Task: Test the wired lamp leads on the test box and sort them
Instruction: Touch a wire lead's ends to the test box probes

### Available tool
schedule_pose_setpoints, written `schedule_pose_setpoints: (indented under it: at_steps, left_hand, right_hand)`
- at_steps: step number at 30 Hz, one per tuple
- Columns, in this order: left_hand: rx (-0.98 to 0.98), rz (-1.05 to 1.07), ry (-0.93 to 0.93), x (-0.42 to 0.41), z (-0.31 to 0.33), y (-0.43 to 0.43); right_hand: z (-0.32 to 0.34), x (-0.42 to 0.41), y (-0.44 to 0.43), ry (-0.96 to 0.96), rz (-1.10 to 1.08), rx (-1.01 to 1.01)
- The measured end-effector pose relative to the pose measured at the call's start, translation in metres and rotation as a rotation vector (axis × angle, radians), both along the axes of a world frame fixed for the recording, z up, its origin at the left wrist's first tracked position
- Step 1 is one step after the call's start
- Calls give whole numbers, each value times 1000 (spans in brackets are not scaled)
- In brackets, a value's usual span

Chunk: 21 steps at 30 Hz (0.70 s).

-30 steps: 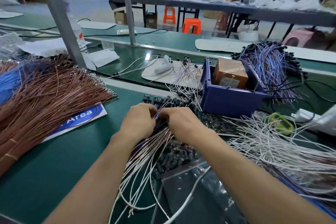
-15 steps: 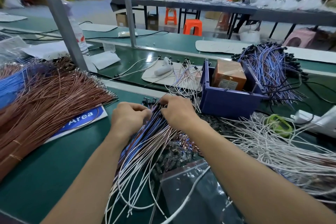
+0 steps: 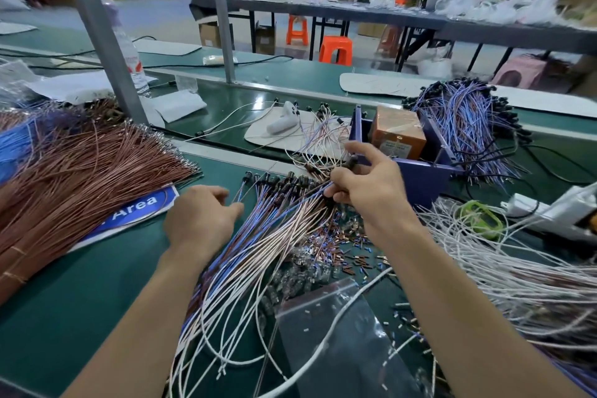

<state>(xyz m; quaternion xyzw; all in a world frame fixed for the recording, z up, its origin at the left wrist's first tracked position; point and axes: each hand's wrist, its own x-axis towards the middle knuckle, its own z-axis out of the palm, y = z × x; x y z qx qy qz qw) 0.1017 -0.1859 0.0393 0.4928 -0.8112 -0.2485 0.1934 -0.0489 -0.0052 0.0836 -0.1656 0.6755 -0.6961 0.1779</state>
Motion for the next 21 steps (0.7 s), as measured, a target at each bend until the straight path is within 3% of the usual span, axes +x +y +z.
schedule_pose_setpoints:
  at_steps: [2, 5, 8, 13, 17, 19, 21]
  left_hand:
    - [90, -158, 167, -5, 11, 18]
    - [608, -602, 404, -18, 24, 59]
    - [802, -723, 536, -23, 25, 81]
    - [614, -677, 414, -24, 19, 83]
    - [350, -698, 331, -39, 29, 112]
    - [214, -759, 286, -46, 35, 130]
    - [93, -832, 273, -51, 41, 147]
  right_hand:
    - [3, 2, 13, -8, 10, -48]
    - [8, 6, 30, -25, -41, -131]
    - [12, 1, 57, -56, -158, -224]
    - [9, -10, 127, -438, -176, -592]
    - [7, -7, 152, -610, -76, -800]
    - [11, -6, 158, -498, 30, -688]
    - [20, -4, 164, -182, 123, -332]
